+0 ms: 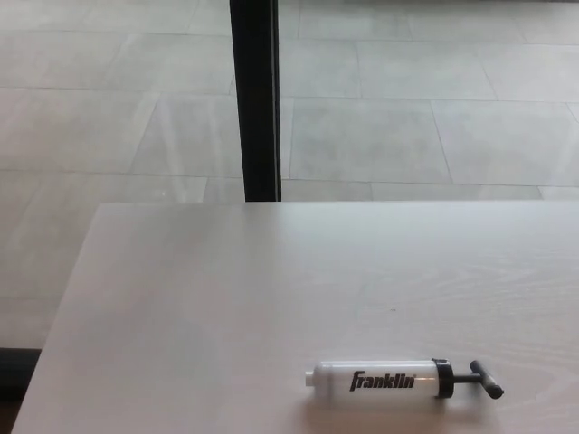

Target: The robot uses its left hand to lift the air pump kept on the middle of the desk and use the right hand to pull out the handle

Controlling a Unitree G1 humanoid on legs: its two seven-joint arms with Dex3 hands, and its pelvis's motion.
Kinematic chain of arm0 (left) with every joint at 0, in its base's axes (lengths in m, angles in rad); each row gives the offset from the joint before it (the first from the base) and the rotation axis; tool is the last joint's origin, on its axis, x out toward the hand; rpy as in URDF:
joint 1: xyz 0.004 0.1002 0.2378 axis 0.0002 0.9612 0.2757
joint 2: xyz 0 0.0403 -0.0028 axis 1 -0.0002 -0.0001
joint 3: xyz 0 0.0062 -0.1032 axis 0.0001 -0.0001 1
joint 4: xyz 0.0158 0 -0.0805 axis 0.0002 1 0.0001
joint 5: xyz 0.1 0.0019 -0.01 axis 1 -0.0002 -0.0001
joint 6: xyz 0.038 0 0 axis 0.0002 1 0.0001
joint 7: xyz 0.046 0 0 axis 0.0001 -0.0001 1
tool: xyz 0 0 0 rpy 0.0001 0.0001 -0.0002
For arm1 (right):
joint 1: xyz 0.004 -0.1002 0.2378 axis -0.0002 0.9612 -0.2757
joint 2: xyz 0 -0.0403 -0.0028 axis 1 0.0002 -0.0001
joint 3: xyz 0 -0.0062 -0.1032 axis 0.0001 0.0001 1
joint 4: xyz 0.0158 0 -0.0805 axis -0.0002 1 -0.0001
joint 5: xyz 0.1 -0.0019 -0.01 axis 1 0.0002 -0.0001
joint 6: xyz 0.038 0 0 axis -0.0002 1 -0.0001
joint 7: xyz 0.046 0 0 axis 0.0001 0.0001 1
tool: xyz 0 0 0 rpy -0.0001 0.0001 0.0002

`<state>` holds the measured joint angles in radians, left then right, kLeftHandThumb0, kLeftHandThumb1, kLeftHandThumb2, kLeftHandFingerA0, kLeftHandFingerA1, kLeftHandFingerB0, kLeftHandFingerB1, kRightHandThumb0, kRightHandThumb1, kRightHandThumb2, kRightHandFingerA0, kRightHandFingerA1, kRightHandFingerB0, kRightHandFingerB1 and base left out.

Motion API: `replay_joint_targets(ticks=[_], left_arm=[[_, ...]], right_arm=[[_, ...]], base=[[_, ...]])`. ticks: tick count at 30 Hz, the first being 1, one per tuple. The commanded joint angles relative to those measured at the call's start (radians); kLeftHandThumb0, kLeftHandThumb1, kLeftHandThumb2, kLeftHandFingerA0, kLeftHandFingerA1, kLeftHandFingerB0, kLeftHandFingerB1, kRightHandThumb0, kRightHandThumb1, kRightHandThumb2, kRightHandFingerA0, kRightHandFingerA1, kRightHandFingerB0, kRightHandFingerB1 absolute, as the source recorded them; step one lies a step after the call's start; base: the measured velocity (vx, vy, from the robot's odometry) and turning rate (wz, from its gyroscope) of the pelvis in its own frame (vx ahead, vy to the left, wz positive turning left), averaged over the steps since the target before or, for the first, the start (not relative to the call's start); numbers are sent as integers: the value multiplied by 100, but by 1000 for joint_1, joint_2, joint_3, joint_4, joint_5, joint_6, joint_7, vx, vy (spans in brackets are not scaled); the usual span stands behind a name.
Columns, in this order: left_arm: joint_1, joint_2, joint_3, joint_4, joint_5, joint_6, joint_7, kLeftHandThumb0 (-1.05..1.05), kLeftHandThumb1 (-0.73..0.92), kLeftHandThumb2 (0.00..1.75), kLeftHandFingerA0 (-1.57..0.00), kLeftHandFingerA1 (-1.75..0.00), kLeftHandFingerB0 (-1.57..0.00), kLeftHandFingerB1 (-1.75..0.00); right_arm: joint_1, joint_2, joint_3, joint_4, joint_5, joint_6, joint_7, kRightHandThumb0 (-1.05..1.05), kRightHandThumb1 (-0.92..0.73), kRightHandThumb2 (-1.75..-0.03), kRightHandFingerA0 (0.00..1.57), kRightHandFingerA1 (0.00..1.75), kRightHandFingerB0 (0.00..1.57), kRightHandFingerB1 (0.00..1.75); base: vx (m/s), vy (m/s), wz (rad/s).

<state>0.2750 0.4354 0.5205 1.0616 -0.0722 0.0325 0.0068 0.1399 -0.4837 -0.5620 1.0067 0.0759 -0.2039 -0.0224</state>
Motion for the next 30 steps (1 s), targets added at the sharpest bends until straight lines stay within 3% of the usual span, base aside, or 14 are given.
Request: replay_joint_targets(ticks=[1, 5, 6, 7, 8, 9, 11, 12, 13, 16, 18, 19, 25, 30], left_arm=[[-35, 46, 153, -36, -163, 80, 55, -44, 50, 71, -24, -55, -25, -48], [-151, 112, 266, -101, -221, 88, 129, -49, 72, 62, -37, -52, -51, -59], [-204, 136, 306, -92, -247, 89, 149, -56, 71, 61, -59, -92, -50, -53], [-258, 168, 317, -82, -238, 102, 181, -61, 72, 61, -41, -73, -43, -50], [-286, 181, 320, -89, -227, 102, 193, -61, 72, 61, -41, -73, -43, -50], [-357, 201, 313, -106, -207, 114, 254, -63, 66, 60, -32, -56, -48, -63], [-507, 233, 284, -144, -175, 139, 300, -60, 64, 59, -31, -53, -43, -58], [-558, 233, 269, -172, -163, 148, 313, -62, 62, 59, -28, -51, -47, -50], [-602, 227, 241, -210, -137, 154, 328, -63, 62, 59, -45, -88, -60, -57], [-695, 203, 143, -319, -62, 185, 326, -67, 53, 94, -45, -69, -52, -61], [-722, 172, 109, -394, -38, 204, 346, -59, 61, 58, -49, -70, -58, -48], [-772, 128, 63, -478, -30, 229, 343, -53, 50, 88, -36, -61, -39, -56], [-805, -79, -179, -914, 28, 303, 317, -53, 61, 57, -46, -59, -43, -45], [-751, -160, -420, -1063, 128, 296, 211, -46, 48, 94, -47, -66, -27, -53]], right_arm=[[-36, -50, -149, -2, 182, 68, 14, -51, -70, -61, 58, 87, 35, 39], [-140, -154, -238, 22, 225, 140, 2, -57, -76, -63, 61, 82, 17, 32], [-173, -176, -258, 22, 241, 155, 4, -58, -76, -63, 60, 87, 16, 31], [-210, -195, -271, 15, 247, 166, -13, -61, -73, -65, 66, 153, 17, 33], [-227, -206, -276, 7, 242, 168, -29, -61, -73, -65, 66, 153, 17, 33], [-253, -221, -284, -36, 253, 160, -13, -60, -79, -64, 46, 85, 17, 31], [-324, -247, -287, -128, 269, 163, 14, -64, -64, -95, 35, 67, 10, 44], [-352, -260, -275, -152, 257, 176, 10, -65, -79, -64, 41, 50, 21, 31], [-380, -271, -263, -172, 253, 186, 22, -66, -65, -96, 26, 57, 13, 43], [-425, -259, -234, -294, 255, 203, 39, -67, -79, -64, 45, 67, 28, 31], [-436, -250, -209, -342, 235, 200, 42, -74, -80, -64, 46, 70, 29, 34], [-457, -230, -170, -427, 221, 205, 46, -75, -60, -102, 51, 75, 30, 54], [-448, -100, 6, -785, 182, 235, 52, -73, -78, -63, 57, 61, 42, 40], [-453, -11, 157, -861, 98, 208, 50, -68, -85, -65, 49, 54, 30, 37]], base=[[0, 0, 0], [0, 0, 0], [0, 0, 0], [0, 0, 0], [0, 0, 0], [0, 0, 0], [0, 0, 0], [0, 0, 0], [0, 0, 0], [0, 0, 0], [0, 0, 0], [0, 0, 0], [0, 0, 0], [0, 0, 0]])
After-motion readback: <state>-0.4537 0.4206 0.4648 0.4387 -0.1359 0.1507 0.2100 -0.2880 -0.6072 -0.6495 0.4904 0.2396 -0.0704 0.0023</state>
